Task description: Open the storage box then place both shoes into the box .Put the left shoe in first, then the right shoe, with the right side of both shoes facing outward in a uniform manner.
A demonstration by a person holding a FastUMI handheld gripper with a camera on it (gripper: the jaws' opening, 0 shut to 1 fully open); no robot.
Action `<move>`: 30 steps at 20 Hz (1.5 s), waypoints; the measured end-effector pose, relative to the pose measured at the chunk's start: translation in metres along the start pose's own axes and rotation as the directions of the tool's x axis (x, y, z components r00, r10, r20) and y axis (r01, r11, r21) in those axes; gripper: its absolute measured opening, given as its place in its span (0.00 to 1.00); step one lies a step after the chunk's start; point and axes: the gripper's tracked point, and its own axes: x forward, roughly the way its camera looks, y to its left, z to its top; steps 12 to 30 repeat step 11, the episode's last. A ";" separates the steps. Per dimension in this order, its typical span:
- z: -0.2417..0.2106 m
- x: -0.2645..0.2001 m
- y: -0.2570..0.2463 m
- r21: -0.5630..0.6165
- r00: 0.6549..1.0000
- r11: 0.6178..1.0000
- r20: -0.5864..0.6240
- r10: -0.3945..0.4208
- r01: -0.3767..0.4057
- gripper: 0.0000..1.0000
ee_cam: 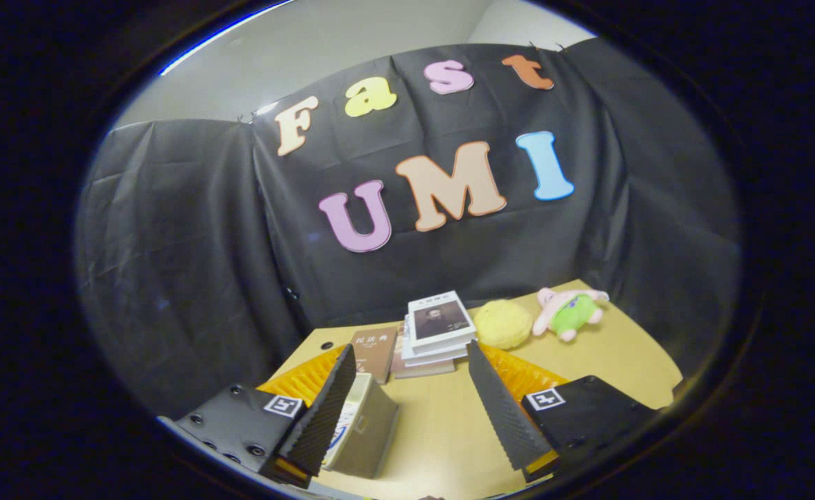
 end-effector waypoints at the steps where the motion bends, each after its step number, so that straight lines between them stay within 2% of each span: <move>1: 0.006 -0.006 -0.014 -0.021 0.999 1.000 0.025 -0.020 0.021 1.00; 7: 0.027 -0.033 -0.068 -0.183 0.974 0.971 0.192 -0.119 0.154 1.00; 11: 0.039 -0.052 -0.076 -0.249 0.951 0.947 0.283 -0.128 0.202 1.00; 30: 0.039 -0.052 -0.076 -0.249 0.951 0.947 0.283 -0.128 0.202 1.00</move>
